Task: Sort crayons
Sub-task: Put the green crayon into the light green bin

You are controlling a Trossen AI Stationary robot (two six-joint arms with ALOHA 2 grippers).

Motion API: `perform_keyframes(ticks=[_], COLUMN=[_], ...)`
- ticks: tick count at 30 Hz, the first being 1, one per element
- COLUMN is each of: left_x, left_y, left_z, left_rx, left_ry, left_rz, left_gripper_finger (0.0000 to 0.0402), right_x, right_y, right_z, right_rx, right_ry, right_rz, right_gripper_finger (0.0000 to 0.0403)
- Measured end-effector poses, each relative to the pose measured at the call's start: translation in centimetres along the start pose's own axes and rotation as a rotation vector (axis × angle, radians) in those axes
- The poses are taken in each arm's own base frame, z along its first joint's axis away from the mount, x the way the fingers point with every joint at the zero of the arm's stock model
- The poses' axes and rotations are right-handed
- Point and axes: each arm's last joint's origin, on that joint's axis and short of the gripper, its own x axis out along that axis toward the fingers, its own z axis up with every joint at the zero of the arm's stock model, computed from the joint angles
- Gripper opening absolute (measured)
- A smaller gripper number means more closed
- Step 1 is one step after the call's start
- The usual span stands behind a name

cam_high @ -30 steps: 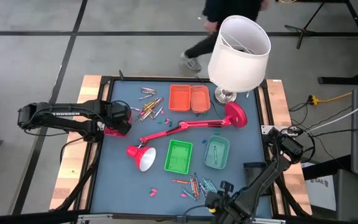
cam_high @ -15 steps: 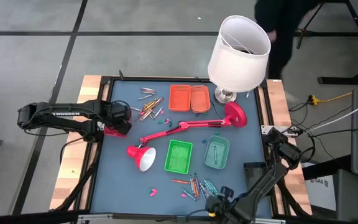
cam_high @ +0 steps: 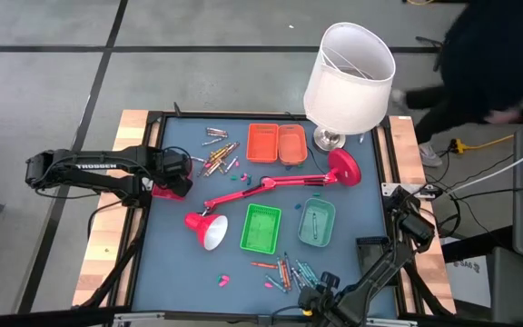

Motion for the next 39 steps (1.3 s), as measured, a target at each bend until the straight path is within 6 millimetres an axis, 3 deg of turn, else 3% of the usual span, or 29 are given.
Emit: perform_keyframes(ticks=[16, 29, 39], left_x=[0.0, 0.0, 0.0], left_y=[-0.2, -0.2, -0.4], left_z=[0.1, 0.1, 0.4], left_rx=[-0.005, -0.006, -0.013], left_ry=[-0.014, -0.015, -0.037], left_rz=[-0.017, -0.017, -0.043], left_gripper_finger=[0.0101, 0.0101, 0.0101], right_x=[0.1, -0.8, -5.2], right_y=[-0.1, -0.3, -2.0], right_z=[0.0, 0.2, 0.6], right_rx=[-0.003, -0.004, -0.014], right_ry=[-0.021, -0.032, -0.08], right_rz=[-0.017, -0.006, -0.062], right_gripper_finger=[0.0025, 0.0021, 0.0021])
